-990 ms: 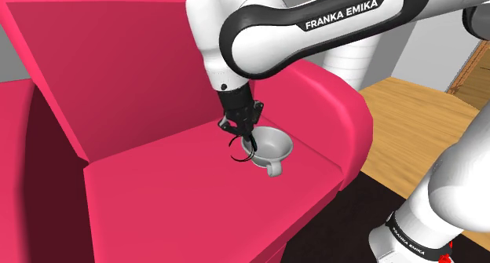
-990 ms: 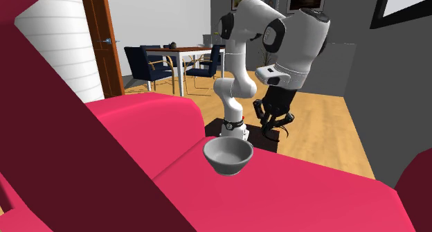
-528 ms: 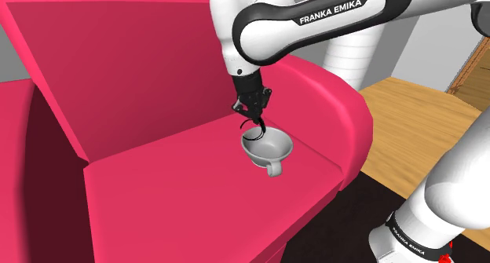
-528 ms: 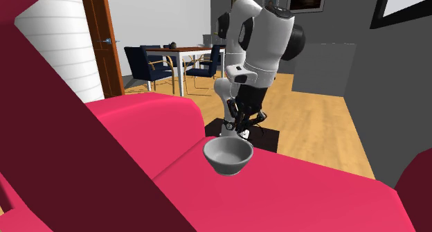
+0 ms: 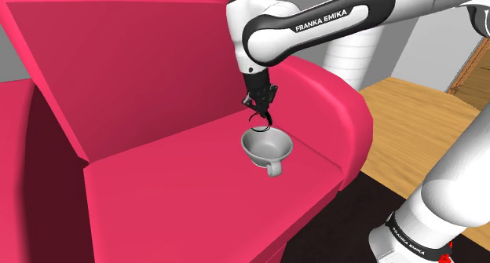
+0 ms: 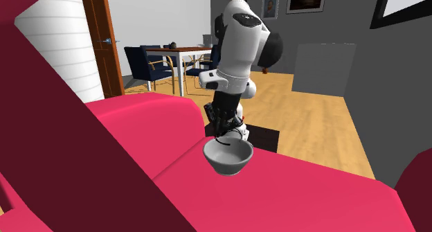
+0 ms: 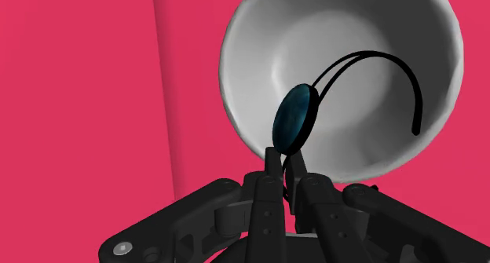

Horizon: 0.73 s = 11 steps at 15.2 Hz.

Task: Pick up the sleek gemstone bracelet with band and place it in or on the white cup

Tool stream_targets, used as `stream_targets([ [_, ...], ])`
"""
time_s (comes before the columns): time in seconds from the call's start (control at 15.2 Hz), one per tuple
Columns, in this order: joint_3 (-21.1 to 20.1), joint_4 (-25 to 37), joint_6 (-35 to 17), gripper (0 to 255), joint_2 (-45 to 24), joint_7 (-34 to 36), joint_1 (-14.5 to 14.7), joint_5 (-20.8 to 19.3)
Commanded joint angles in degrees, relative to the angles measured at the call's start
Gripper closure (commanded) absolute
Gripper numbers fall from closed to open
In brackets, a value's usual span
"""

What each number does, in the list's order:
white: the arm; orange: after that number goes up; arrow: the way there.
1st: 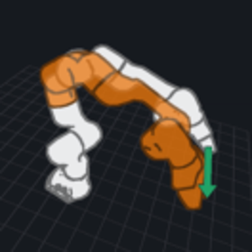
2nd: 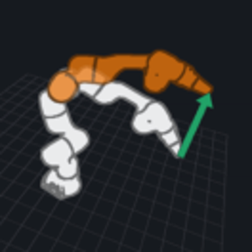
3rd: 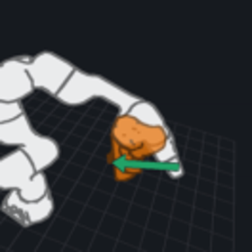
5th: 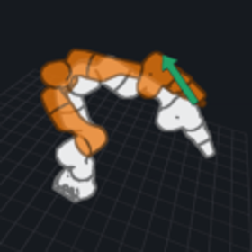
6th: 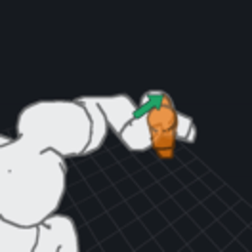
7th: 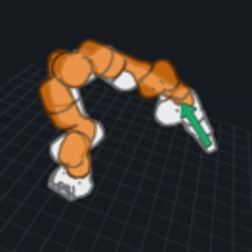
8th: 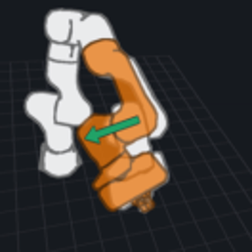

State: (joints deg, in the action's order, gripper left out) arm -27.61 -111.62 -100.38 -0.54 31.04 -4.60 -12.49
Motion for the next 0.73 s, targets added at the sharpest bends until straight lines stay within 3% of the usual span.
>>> stream_targets([
  [0.0, 0.02, -1.17, -1.42, 255, -0.29, 0.31, -0.02, -0.21],
  [0.66, 0.04, -5.60, -7.68, 255, -2.71, 2.42, 0.06, -1.74],
])
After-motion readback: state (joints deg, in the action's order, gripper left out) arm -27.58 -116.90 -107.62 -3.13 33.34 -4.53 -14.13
